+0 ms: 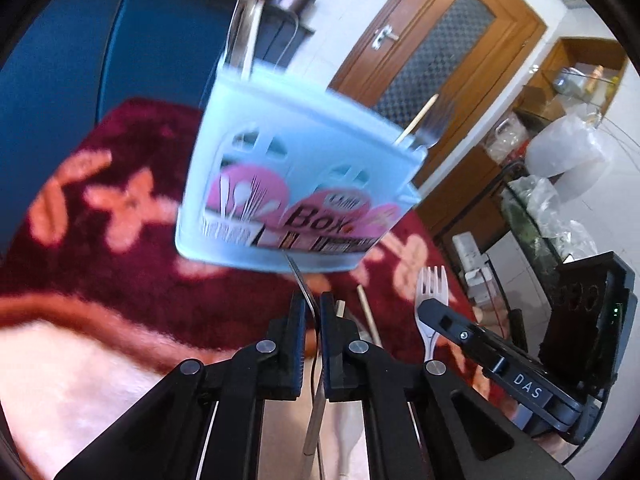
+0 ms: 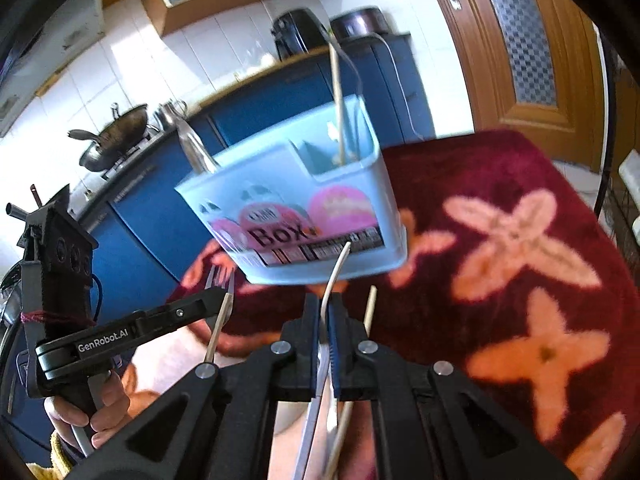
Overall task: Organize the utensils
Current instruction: 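Grasp a silver fork with the left tool while the right grasps a white plastic fork, then lift both held utensils over the blue caddy, lower them in and open both tools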
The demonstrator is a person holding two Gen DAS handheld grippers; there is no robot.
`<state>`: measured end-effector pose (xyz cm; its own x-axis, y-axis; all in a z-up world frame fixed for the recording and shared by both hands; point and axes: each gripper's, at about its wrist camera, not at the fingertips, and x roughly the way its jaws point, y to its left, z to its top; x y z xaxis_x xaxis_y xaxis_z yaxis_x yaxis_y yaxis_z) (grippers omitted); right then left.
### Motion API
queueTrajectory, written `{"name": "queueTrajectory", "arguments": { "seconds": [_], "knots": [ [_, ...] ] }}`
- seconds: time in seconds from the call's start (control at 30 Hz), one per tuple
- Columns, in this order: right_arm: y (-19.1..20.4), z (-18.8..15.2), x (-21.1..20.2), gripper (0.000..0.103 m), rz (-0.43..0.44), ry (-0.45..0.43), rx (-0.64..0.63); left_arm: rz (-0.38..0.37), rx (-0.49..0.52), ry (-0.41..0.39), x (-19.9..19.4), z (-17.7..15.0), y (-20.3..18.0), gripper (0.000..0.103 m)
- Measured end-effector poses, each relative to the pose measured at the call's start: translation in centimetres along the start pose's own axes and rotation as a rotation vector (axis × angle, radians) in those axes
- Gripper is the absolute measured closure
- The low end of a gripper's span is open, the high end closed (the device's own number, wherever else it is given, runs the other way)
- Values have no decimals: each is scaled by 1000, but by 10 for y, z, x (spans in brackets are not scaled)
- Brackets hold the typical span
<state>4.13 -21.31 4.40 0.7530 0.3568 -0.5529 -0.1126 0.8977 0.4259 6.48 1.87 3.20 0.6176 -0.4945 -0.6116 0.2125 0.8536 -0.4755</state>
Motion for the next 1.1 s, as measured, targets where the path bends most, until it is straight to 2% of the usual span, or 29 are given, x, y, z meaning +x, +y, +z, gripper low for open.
{"name": "queueTrajectory", "arguments": {
  "seconds": [0.23,0.4,0.63,1.1],
  "knots": [
    [13,10,-21,97,2,-86,-21,54,107,-124,-34,11,-23,100],
    [16,17,-36,97,3,-143,-34,63,104,-166,-47,22,-26,101],
    [20,28,-54,97,-15,-227,-71,90,131,-266,-75,43,-35,102],
    [9,27,-52,97,-15,-228,-40,69,219,-404,-125,96,-72,102]
  ]
}}
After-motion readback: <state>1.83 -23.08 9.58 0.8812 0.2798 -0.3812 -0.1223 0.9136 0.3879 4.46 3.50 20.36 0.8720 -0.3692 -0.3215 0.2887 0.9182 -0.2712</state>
